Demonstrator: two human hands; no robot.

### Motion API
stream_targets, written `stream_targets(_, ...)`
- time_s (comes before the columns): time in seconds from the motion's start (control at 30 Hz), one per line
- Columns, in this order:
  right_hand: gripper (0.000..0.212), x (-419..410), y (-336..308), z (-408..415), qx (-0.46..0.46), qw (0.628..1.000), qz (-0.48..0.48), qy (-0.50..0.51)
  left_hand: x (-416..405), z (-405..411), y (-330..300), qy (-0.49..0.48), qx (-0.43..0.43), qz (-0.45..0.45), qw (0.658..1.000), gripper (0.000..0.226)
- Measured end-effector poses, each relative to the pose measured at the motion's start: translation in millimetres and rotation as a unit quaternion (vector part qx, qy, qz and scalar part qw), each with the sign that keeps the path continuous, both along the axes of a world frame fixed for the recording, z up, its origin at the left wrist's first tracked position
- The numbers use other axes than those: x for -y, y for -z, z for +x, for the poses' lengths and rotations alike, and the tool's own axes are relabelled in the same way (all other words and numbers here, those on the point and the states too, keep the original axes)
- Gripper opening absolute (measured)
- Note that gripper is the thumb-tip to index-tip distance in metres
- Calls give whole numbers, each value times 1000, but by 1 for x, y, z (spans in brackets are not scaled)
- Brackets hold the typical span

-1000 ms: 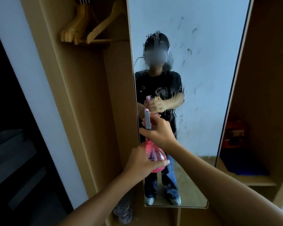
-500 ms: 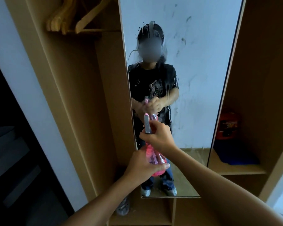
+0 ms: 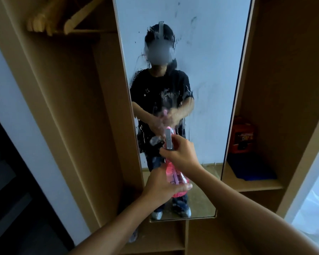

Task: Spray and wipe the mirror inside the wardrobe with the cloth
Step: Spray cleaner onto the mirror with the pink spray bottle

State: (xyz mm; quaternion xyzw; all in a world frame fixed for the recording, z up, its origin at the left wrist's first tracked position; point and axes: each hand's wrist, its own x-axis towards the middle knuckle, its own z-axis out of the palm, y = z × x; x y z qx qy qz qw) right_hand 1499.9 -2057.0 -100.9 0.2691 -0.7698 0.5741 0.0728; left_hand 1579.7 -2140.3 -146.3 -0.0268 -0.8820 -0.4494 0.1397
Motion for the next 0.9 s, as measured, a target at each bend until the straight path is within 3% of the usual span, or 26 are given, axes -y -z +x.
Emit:
stream_targets(0.3, 22, -26, 4, -9, -5, 1000, -5, -4, -22, -11, 2, 18, 18, -3, 1000, 48)
stream_targets(0.7, 21, -54, 11, -24, -10, 1000, -3, 18, -50, -27, 7, 30, 38, 18, 999, 40)
stream_targets(0.9, 21, -77, 13, -35, -26, 999, -2, 29, -69, -38, 6, 40, 41, 23, 998, 47)
